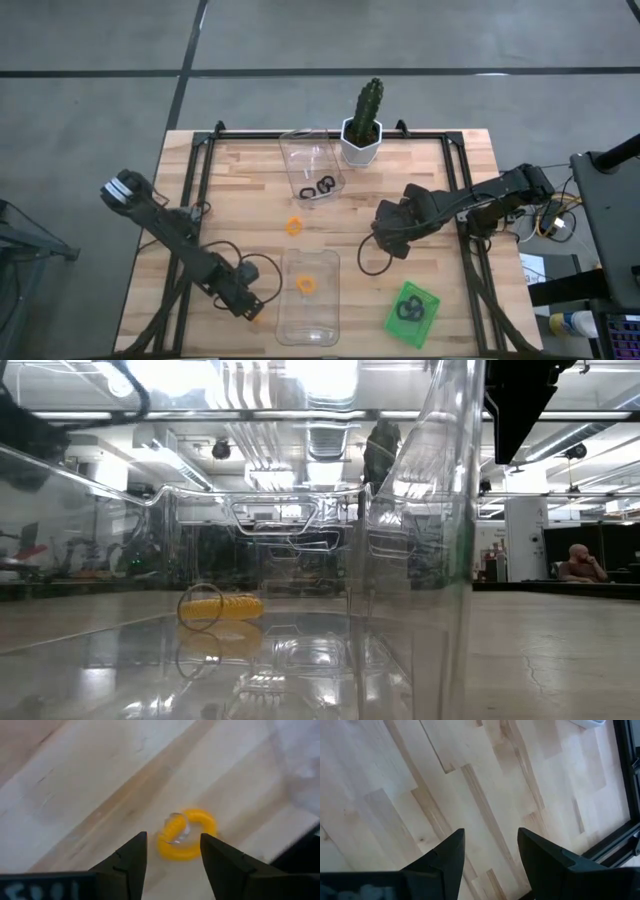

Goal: Sort spring keychains
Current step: Put the bottom yellow spring keychain into the bottom transparent bin, then put the yellow spring keychain into the bottom transparent bin

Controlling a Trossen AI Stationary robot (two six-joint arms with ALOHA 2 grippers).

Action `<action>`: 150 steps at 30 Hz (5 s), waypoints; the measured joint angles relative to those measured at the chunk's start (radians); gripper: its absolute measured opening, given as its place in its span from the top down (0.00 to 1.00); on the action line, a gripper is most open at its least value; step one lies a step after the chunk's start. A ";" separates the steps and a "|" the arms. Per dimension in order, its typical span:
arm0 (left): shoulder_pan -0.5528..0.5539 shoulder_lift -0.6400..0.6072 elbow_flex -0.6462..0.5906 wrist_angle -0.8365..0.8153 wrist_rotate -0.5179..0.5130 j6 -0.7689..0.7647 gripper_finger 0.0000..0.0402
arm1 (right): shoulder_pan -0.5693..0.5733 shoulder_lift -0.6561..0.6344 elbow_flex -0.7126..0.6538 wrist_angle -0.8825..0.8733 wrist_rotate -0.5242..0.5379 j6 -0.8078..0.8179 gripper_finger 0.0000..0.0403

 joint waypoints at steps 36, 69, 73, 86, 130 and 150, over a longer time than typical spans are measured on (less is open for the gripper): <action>0.014 -0.049 0.287 -0.457 -0.136 0.126 1.00 | 0.000 0.000 0.000 0.022 -0.011 0.019 0.56; 0.339 0.428 0.737 -0.335 0.001 0.894 1.00 | 0.000 0.004 -0.012 0.056 0.008 0.060 0.56; 0.342 0.501 0.760 -0.345 0.028 0.925 0.99 | 0.000 0.004 -0.017 0.057 0.010 0.060 0.56; 0.380 0.442 0.776 -0.345 0.082 0.903 0.72 | 0.000 0.004 -0.018 0.072 0.012 0.060 0.56; 0.848 0.018 0.097 -0.099 -0.092 0.821 0.68 | 0.000 0.003 -0.030 0.097 0.001 0.087 0.56; 0.855 0.208 0.133 -0.055 -0.053 0.923 0.81 | 0.000 0.003 -0.030 0.097 -0.001 0.091 0.56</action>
